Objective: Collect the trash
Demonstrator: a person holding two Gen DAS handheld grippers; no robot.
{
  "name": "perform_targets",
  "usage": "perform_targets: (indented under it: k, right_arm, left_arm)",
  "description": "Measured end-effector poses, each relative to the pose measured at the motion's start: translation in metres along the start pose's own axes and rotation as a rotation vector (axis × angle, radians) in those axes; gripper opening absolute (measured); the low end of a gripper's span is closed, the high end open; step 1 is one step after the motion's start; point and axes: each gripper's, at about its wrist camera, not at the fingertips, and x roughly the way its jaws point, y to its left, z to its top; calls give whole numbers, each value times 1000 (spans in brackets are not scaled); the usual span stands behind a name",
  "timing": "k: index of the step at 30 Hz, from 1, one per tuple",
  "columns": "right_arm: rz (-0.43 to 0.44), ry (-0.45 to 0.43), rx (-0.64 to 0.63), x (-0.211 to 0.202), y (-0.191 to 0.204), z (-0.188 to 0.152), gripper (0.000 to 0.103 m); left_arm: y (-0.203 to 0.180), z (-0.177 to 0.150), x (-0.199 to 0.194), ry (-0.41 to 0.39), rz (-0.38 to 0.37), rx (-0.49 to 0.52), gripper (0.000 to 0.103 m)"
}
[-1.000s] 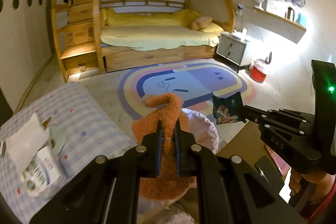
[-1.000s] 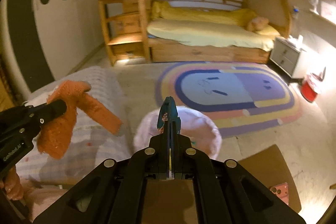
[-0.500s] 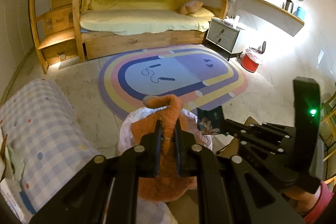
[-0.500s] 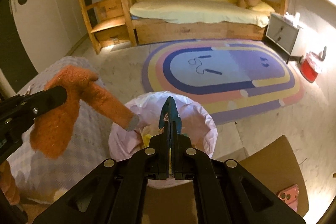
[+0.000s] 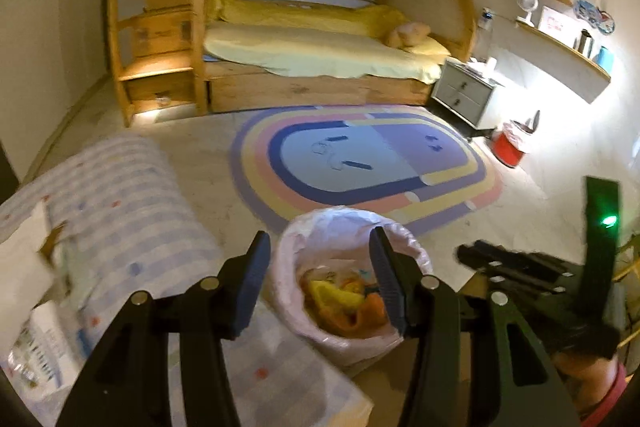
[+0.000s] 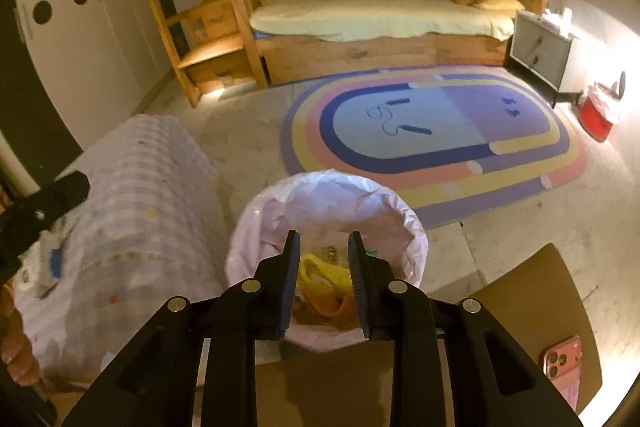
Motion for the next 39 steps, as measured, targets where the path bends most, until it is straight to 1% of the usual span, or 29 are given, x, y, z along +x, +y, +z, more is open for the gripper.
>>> perform_targets:
  k: [8, 12, 15, 19, 21, 22, 24, 27, 29, 30, 31, 36, 39]
  right_arm:
    - [59, -52, -58, -44, 36, 0, 27]
    - [112, -65, -103, -61, 65, -2, 27]
    - [172, -62, -158, -69, 97, -5, 27]
    - [234, -55, -226, -71, 136, -7, 29]
    - [260, -53, -261, -72, 156, -9, 31]
    - [275, -52, -282, -72, 167, -9, 32]
    - [298, -53, -315, -73, 185, -11, 38]
    - [332, -53, -367, -72, 216, -14, 41]
    - [354, -52, -402, -70, 236, -16, 47]
    - [369, -52, -422, -67, 249, -17, 52]
    - [378, -51, -434, -66, 257, -18, 53]
    - [395, -24, -523, -48, 305, -27, 54]
    - [398, -12, -543, -37, 324, -30, 54]
  left_arm:
    - [18, -18, -54, -32, 44, -25, 50]
    - [34, -26, -86, -62, 77, -39, 50]
    - [55, -37, -107, -69, 110, -74, 50]
    - [86, -54, -134, -74, 182, -122, 53]
    - [107, -63, -149, -81, 240, -144, 55]
    - [116, -65, -154, -81, 256, -151, 55]
    - [135, -73, -167, -86, 302, -178, 57]
    - [163, -83, -181, -87, 368, -231, 58]
    - [179, -90, -186, -85, 403, -265, 58]
    - [186, -94, -189, -85, 414, -280, 58]
    - [192, -100, -192, -83, 424, -291, 58]
    - [217, -119, -200, -54, 465, -326, 58]
    - [232, -126, -205, -56, 475, -345, 58]
